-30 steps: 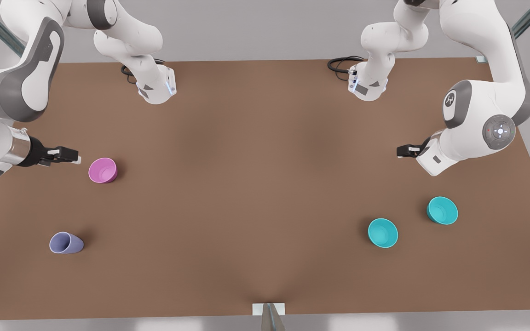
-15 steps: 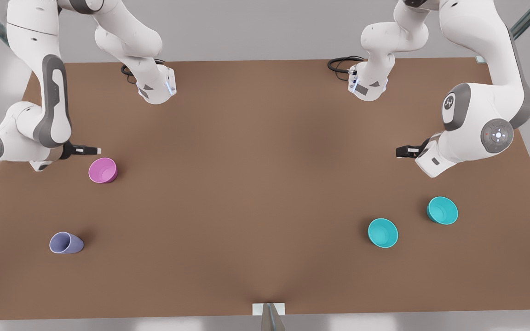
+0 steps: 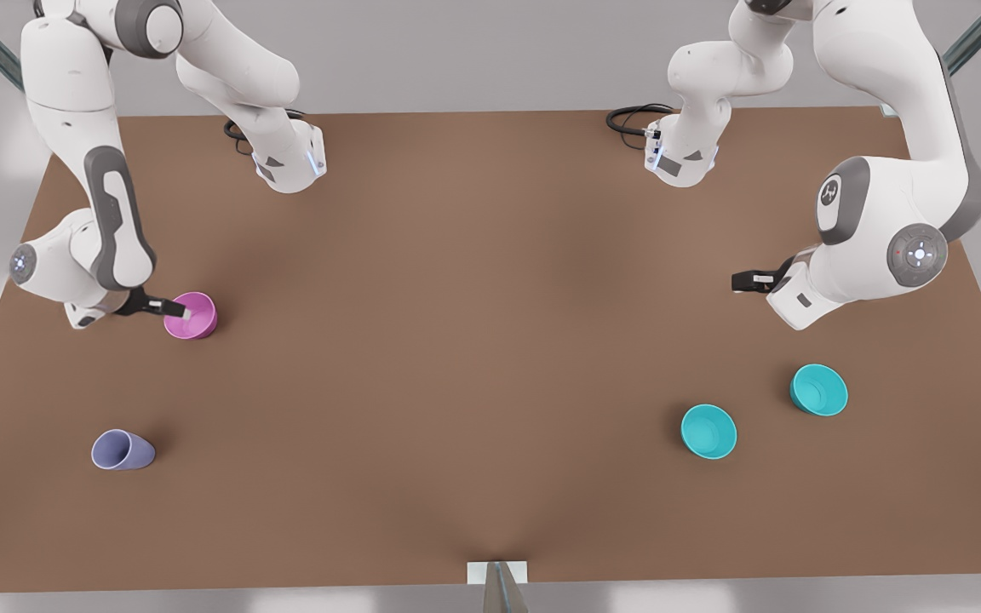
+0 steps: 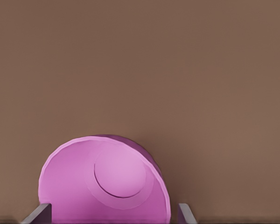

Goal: Stack the blue bowl on the pink bowl

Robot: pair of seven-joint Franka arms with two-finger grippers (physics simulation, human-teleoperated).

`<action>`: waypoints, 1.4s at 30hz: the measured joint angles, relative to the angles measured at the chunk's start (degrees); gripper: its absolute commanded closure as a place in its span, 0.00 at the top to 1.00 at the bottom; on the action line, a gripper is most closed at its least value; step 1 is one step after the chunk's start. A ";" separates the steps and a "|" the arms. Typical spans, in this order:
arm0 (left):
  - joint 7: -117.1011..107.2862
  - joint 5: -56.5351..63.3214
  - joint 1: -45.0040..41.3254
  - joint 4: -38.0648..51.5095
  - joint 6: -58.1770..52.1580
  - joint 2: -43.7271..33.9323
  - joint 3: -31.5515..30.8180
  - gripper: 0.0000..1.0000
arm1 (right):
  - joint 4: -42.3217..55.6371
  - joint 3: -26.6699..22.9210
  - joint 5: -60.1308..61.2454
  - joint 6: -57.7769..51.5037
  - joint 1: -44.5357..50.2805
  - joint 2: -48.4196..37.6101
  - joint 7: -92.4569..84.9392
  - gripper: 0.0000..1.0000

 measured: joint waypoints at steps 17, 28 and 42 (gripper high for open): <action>-0.04 0.00 0.00 0.00 -0.31 0.07 0.00 1.00 | -0.18 0.00 4.56 4.61 -1.13 5.53 -6.58 0.21; -0.05 0.00 0.00 0.00 -0.52 0.50 0.00 1.00 | 11.82 1.21 15.20 -1.68 17.36 5.44 -8.74 0.21; -0.14 -0.83 -0.98 1.53 -0.51 1.39 -0.16 1.00 | 55.44 0.99 28.03 -2.98 53.90 36.43 29.76 0.21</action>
